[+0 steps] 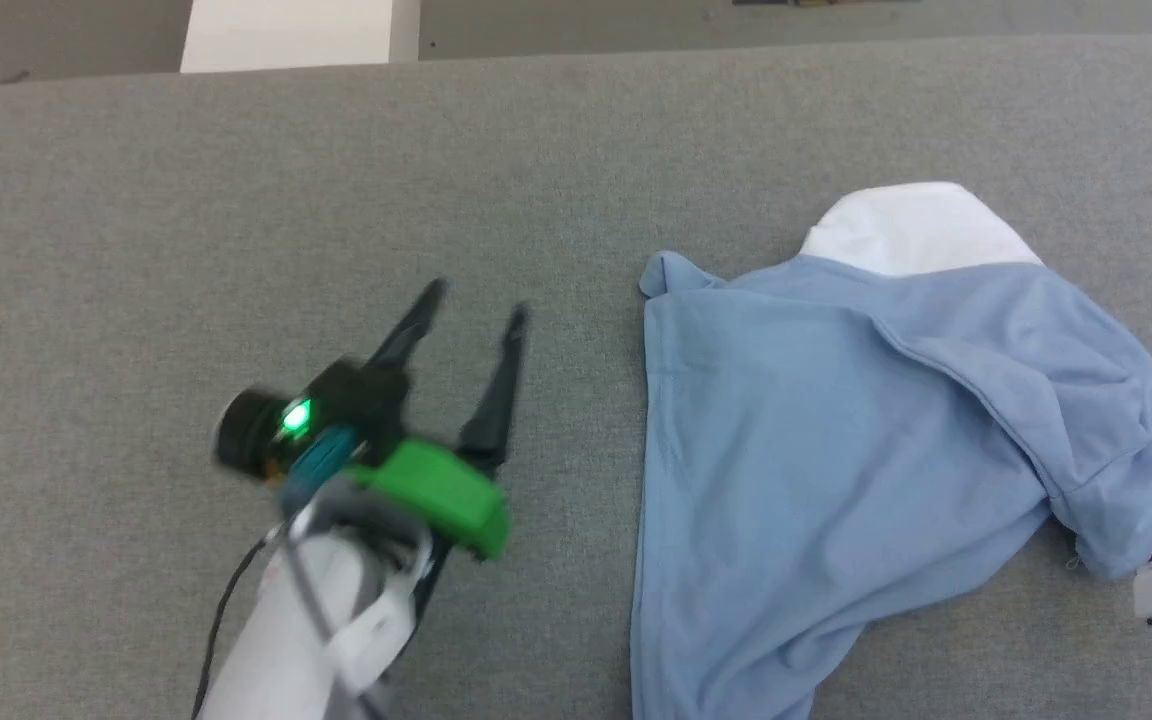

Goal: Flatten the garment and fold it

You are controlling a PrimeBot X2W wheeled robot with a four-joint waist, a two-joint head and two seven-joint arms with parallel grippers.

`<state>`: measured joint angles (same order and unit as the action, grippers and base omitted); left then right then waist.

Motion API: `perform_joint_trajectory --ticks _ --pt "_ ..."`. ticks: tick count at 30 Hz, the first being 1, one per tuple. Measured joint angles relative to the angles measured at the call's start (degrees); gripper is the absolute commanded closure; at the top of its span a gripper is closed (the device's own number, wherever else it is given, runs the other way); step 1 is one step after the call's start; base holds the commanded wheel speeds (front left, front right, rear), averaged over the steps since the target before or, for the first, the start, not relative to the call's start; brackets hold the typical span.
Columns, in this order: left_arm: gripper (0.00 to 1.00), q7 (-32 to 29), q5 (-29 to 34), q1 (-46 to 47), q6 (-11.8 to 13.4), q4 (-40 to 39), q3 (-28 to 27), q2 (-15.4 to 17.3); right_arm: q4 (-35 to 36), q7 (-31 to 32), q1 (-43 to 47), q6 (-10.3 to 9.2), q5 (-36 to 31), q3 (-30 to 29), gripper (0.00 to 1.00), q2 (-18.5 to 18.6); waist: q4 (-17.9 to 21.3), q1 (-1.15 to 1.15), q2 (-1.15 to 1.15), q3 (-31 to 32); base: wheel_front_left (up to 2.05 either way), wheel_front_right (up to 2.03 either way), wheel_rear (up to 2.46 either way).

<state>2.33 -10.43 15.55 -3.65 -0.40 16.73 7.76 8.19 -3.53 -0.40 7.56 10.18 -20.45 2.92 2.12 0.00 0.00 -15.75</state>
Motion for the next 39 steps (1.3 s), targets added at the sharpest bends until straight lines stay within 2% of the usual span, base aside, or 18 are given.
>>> perform_joint_trajectory --ticks 4,10,21,22,23,31,35,39 --pt "0.0 -8.29 -1.59 7.55 -2.69 3.7 5.97 -0.48 0.69 0.48 -0.93 0.0 0.08 -0.25 0.0 0.01 0.17 0.0 0.0 -1.75 0.0 0.0 0.0" --pt "0.0 -15.01 -6.54 15.74 -3.42 10.77 13.23 -1.91 0.86 1.55 -2.08 0.0 1.13 0.35 0.0 0.0 0.5 0.0 0.0 -4.48 0.0 0.0 0.0" --pt "0.0 -17.89 -9.84 22.03 -3.43 23.62 17.14 -1.81 0.42 1.52 -3.56 0.0 2.02 1.55 0.0 -0.01 2.56 0.0 0.0 -8.55 0.0 0.0 0.0" --pt "0.26 -17.82 -9.94 22.34 -3.43 24.18 17.47 -1.8 0.34 1.51 -3.65 0.0 2.02 1.56 0.0 -0.01 2.73 0.0 0.0 -8.72 0.0 0.0 0.0" --pt "1.0 -17.31 -9.95 22.82 -3.43 24.7 17.58 -1.82 0.26 1.51 -3.74 0.0 2.02 1.55 0.0 0.0 2.91 0.0 0.0 -8.88 0.0 0.0 0.0" --pt "1.0 -11.94 -11.84 23.79 -3.07 25.9 15.63 -1.63 -0.09 1.58 -4.04 0.01 2.18 0.46 0.0 0.0 1.99 0.0 0.0 -6.93 0.0 0.0 0.0" --pt "1.0 -10.11 -12.83 23.79 -0.87 22.34 12.54 0.22 0.29 2.26 -4.0 0.0 1.93 0.4 0.0 0.0 0.55 0.0 0.0 -5.56 0.0 0.0 0.0" --pt "1.0 -9.22 -13.57 23.63 2.0 16.29 8.06 3.86 1.15 3.09 -3.97 0.0 1.76 0.46 0.0 -0.01 -1.19 0.0 0.0 -4.29 0.0 0.0 0.0"
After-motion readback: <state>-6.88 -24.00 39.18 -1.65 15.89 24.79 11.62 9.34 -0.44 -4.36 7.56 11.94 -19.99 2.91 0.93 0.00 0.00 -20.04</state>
